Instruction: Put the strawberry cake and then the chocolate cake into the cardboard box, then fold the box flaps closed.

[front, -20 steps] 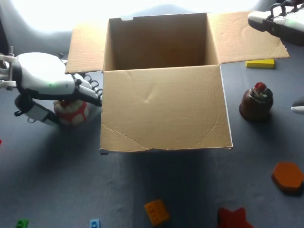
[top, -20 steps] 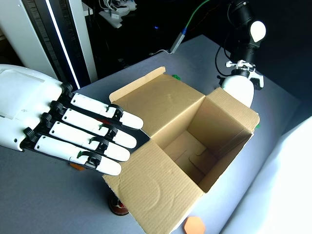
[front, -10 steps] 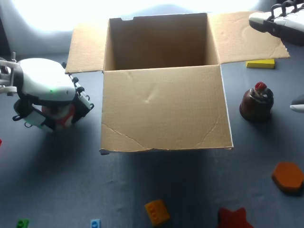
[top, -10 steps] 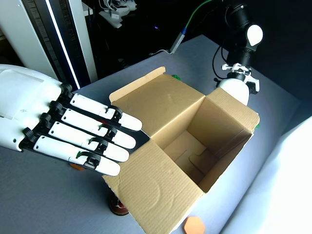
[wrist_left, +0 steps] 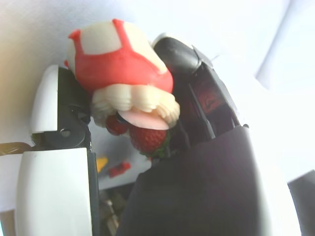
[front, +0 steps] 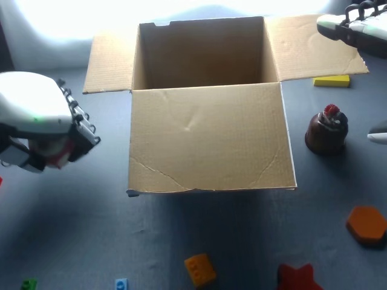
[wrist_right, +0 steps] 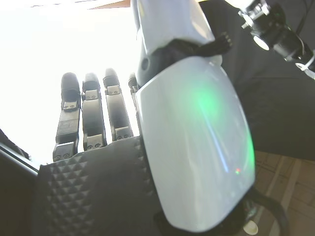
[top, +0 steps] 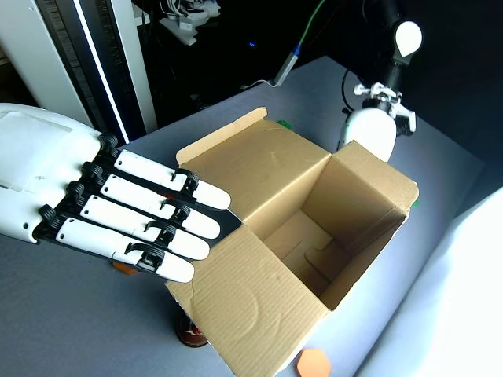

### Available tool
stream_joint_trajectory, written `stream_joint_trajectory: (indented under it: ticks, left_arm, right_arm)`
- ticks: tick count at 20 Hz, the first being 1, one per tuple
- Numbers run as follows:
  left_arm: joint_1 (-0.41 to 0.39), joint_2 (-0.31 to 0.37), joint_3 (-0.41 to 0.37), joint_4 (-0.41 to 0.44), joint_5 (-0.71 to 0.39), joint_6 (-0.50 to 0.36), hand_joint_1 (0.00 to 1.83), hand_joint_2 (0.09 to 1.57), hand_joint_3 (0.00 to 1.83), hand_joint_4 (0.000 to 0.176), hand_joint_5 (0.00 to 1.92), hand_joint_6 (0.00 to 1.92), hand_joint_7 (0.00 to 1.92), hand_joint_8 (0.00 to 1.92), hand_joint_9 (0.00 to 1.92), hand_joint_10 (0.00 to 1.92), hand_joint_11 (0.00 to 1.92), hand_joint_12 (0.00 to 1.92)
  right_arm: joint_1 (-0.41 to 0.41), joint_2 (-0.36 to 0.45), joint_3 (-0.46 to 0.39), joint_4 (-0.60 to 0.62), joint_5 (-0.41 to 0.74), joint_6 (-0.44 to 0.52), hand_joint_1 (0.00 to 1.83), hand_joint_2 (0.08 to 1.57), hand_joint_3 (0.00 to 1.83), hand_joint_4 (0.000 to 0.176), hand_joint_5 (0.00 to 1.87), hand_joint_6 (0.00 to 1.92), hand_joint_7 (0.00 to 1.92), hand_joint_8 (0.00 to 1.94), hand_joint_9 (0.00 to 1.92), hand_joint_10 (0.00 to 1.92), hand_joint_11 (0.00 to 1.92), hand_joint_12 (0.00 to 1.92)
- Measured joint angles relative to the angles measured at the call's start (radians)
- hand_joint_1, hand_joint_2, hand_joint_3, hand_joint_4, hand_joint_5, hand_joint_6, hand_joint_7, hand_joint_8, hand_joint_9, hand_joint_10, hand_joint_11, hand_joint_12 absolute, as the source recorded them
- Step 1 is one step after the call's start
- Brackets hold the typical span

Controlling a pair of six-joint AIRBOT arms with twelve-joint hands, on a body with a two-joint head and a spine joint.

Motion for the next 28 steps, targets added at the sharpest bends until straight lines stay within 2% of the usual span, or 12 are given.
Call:
stream_joint_trajectory:
  ticks: [5,8,10,13,14,16,18,19,20,23,24,28]
  left_arm:
    - [-0.13,0.073,-0.053,0.145,-0.043,-0.112,1.34,1.23,0.0,0.0,0.76,1.23,0.7,1.44,0.74,1.57,0.64,1.72]
    - [-0.217,0.089,-0.058,0.254,-0.093,-0.2,1.34,1.22,0.0,0.0,0.77,1.19,0.72,1.43,0.74,1.55,0.65,1.74]
    - [-0.264,0.092,-0.052,0.293,-0.124,-0.236,1.34,1.23,0.0,0.0,0.75,1.22,0.7,1.45,0.74,1.57,0.65,1.74]
    - [-0.332,0.095,-0.034,0.356,-0.159,-0.266,1.34,1.23,0.0,0.0,0.74,1.23,0.7,1.48,0.73,1.57,0.66,1.76]
    - [-0.349,0.094,-0.024,0.382,-0.171,-0.274,1.33,1.24,0.0,0.0,0.73,1.24,0.69,1.49,0.72,1.6,0.66,1.8]
    - [-0.381,0.093,-0.007,0.425,-0.196,-0.291,1.33,1.24,0.0,0.0,0.73,1.24,0.69,1.49,0.72,1.6,0.65,1.79]
    - [-0.415,0.088,0.009,0.457,-0.203,-0.295,1.33,1.24,0.0,0.0,0.74,1.22,0.7,1.47,0.71,1.6,0.66,1.79]
    - [-0.434,0.082,0.019,0.468,-0.203,-0.298,1.21,1.23,0.0,0.0,0.8,1.18,0.74,1.51,0.73,1.61,0.65,1.82]
    - [-0.454,0.078,0.022,0.482,-0.206,-0.303,1.31,1.23,0.0,0.0,0.77,1.19,0.72,1.45,0.73,1.59,0.65,1.82]
    - [-0.511,0.066,0.031,0.511,-0.237,-0.317,1.34,1.23,0.0,0.0,0.75,1.19,0.69,1.46,0.72,1.62,0.63,1.82]
    - [-0.533,0.056,0.037,0.527,-0.245,-0.322,1.22,1.22,0.0,0.0,0.81,1.13,0.78,1.46,0.79,1.58,0.7,1.82]
    - [-0.591,0.013,0.085,0.57,-0.283,-0.341,1.18,1.22,0.0,0.0,0.8,1.19,0.77,1.48,0.79,1.57,0.71,1.82]
  right_arm:
    - [0.0,0.0,0.0,0.0,0.0,0.0,1.15,0.97,0.0,0.032,0.04,0.0,0.11,0.0,0.1,0.0,0.0,0.44]
    - [0.0,0.0,0.0,0.0,0.0,0.0,1.16,0.96,0.0,0.031,0.04,0.0,0.1,0.0,0.09,0.0,0.0,0.2]
    - [0.0,0.0,0.0,0.0,0.0,0.0,1.18,0.97,0.0,0.028,0.04,0.0,0.1,0.0,0.07,0.0,0.0,0.2]
    - [0.0,0.0,0.0,0.0,0.0,0.0,1.16,0.98,0.0,0.025,0.04,0.0,0.11,0.0,0.08,0.01,0.0,0.2]
    - [0.0,0.0,0.0,0.0,0.0,0.0,1.14,0.99,0.01,0.025,0.02,0.0,0.09,0.0,0.08,0.0,0.0,0.05]
    - [0.0,0.0,0.0,0.002,0.001,0.0,1.16,0.99,0.0,0.03,0.03,0.01,0.1,0.0,0.06,0.0,0.0,0.04]
    - [0.0,0.0,0.0,0.026,0.012,-0.003,1.14,0.99,0.0,0.029,0.05,0.0,0.12,0.0,0.09,0.0,0.0,0.17]
    - [0.0,0.0,0.0,0.033,0.024,-0.006,1.14,0.98,0.0,0.028,0.02,0.0,0.09,0.0,0.07,0.0,0.0,0.08]
    - [0.0,0.001,0.0,0.034,0.028,-0.007,1.17,0.97,0.0,0.027,0.03,0.01,0.1,0.0,0.08,0.0,0.0,0.07]
    - [0.0,0.001,0.0,0.034,0.028,-0.011,1.17,0.98,0.0,0.03,0.02,0.0,0.08,0.0,0.06,0.0,0.0,0.06]
    - [0.0,0.001,0.0,0.035,0.029,-0.011,1.16,0.98,0.0,0.022,0.02,0.0,0.09,0.0,0.08,0.0,0.0,0.14]
    - [0.0,0.001,0.0,0.034,0.03,-0.012,1.19,0.98,0.0,0.025,0.03,0.01,0.09,0.0,0.08,0.0,0.0,0.15]
